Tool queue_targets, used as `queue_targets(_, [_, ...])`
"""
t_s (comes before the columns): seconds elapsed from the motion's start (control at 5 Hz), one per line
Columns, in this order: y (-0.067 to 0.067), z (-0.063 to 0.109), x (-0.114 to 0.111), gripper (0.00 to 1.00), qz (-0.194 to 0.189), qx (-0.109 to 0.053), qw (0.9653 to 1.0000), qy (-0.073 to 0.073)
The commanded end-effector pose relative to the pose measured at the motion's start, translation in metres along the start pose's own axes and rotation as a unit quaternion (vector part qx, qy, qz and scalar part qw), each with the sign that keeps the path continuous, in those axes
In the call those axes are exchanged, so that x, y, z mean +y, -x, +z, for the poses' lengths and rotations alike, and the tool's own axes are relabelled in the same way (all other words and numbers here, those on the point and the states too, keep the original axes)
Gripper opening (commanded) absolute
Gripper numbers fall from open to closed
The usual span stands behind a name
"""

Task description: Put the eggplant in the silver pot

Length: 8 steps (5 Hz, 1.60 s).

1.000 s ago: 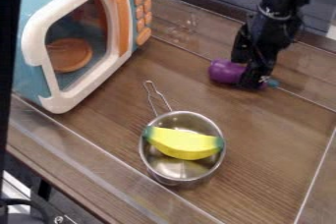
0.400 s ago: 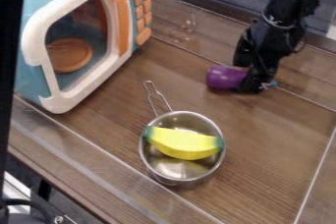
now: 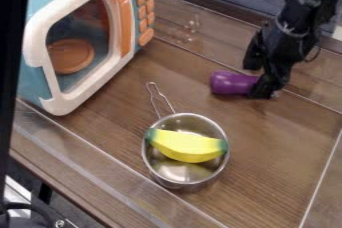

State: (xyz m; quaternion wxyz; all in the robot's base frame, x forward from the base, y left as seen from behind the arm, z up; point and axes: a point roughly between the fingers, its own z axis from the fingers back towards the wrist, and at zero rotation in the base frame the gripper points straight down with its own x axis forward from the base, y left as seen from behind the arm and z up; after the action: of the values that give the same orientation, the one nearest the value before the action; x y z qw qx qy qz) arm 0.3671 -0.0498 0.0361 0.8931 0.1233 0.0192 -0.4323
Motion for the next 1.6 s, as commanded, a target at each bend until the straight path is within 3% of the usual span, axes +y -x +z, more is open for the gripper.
queue_targets(0.0, [0.02, 0.02, 0.022, 1.0, -0.001, -0.036, 0.9982, -0.047])
queue_targets(0.4, [0.03, 0.006, 0.024, 1.0, -0.032, -0.049, 0.9952, -0.078])
queue_targets(0.8, [0.025, 0.039, 0.036, 1.0, -0.007, -0.047, 0.9948, -0.09])
queue_targets(1.0, [0.023, 0.048, 0.034, 1.0, -0.016, -0.049, 0.9929, -0.107])
queue_targets(1.2, [0.022, 0.048, 0.029, 1.0, -0.032, -0.054, 0.991, -0.118])
queue_targets(1.4, [0.011, 0.03, 0.018, 1.0, -0.069, -0.077, 0.9877, -0.117])
